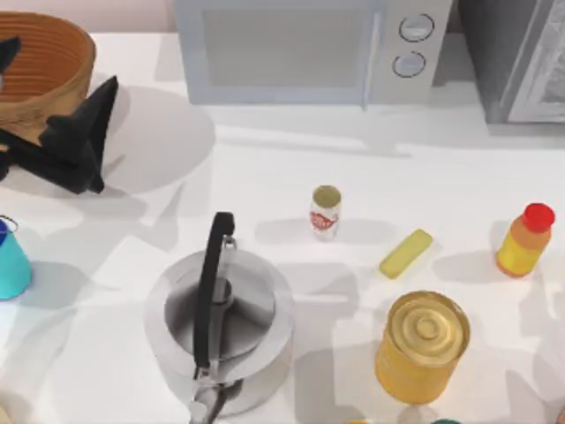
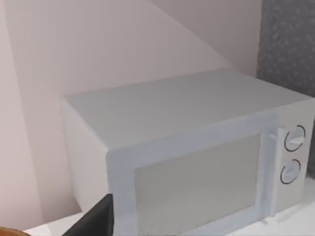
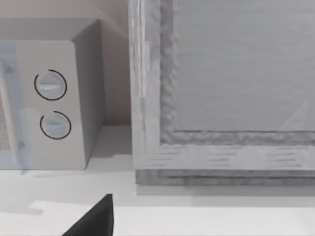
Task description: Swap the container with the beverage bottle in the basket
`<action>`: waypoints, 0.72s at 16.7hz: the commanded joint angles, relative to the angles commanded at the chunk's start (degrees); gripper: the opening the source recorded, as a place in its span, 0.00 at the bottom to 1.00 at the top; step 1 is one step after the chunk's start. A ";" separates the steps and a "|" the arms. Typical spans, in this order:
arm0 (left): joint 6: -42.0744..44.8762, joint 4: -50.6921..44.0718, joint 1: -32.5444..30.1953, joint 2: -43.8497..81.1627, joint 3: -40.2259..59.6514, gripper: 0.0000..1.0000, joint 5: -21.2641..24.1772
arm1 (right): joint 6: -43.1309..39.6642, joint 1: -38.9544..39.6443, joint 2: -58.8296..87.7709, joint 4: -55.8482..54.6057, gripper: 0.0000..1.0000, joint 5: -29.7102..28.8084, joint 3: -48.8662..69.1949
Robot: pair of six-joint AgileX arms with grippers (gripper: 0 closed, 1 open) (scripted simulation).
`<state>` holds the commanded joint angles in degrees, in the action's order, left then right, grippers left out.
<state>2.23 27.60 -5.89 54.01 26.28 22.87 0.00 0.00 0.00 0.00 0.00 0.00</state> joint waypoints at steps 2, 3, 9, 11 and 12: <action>-0.33 -5.96 1.28 -11.70 -5.74 1.00 -5.04 | 0.00 0.00 0.00 0.00 1.00 0.00 0.00; -0.51 -8.80 1.89 -17.30 -8.47 1.00 -7.43 | 0.00 0.00 0.00 0.00 1.00 0.00 0.00; -1.62 -22.60 4.84 -44.45 -21.67 1.00 -18.85 | 0.00 0.00 0.00 0.00 1.00 0.00 0.00; -1.94 -25.41 5.43 -49.89 -24.29 1.00 -21.12 | 0.00 0.00 0.00 0.00 1.00 0.00 0.00; -2.06 -26.43 5.64 -51.82 -25.22 1.00 -21.94 | 0.00 0.00 0.00 0.00 1.00 0.00 0.00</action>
<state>0.16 1.17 -0.24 2.19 1.06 0.93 0.00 0.00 0.00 0.00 0.00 0.00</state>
